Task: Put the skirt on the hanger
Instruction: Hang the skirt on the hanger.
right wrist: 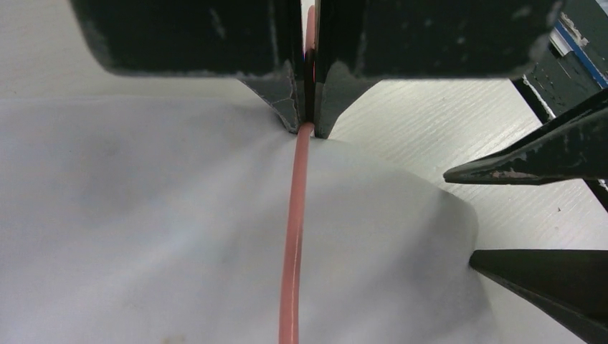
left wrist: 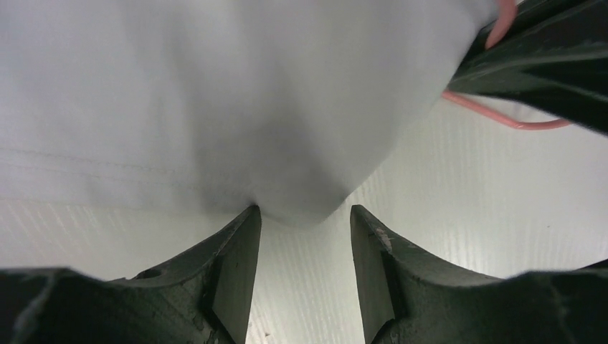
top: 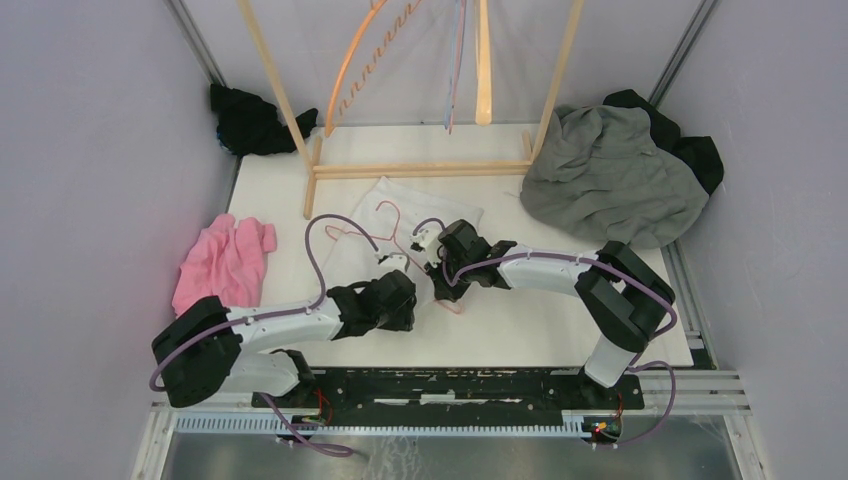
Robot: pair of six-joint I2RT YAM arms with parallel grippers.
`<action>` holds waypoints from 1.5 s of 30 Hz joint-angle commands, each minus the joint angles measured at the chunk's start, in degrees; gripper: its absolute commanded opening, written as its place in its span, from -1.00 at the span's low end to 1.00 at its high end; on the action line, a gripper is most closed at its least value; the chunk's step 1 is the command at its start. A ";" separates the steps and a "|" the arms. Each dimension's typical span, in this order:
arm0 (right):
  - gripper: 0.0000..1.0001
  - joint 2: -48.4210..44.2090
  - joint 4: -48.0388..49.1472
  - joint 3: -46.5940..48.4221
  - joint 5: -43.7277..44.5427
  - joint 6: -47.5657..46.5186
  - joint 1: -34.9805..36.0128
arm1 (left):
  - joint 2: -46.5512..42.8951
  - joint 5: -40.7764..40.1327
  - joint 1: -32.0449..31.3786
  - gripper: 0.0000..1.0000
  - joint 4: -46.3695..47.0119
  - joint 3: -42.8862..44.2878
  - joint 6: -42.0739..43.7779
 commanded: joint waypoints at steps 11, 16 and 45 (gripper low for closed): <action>-0.97 -2.60 1.91 1.00 -2.03 0.34 -0.48 | 7.94 -8.92 -2.40 -0.30 -2.17 2.44 0.03; -0.97 -2.54 1.81 1.11 -1.68 0.44 -0.72 | 4.52 -11.05 -2.48 -0.58 -6.80 4.02 -1.10; -0.97 -3.87 -0.85 5.73 7.03 -5.84 -2.59 | -8.43 -8.97 -2.43 -0.59 -18.12 4.70 -4.04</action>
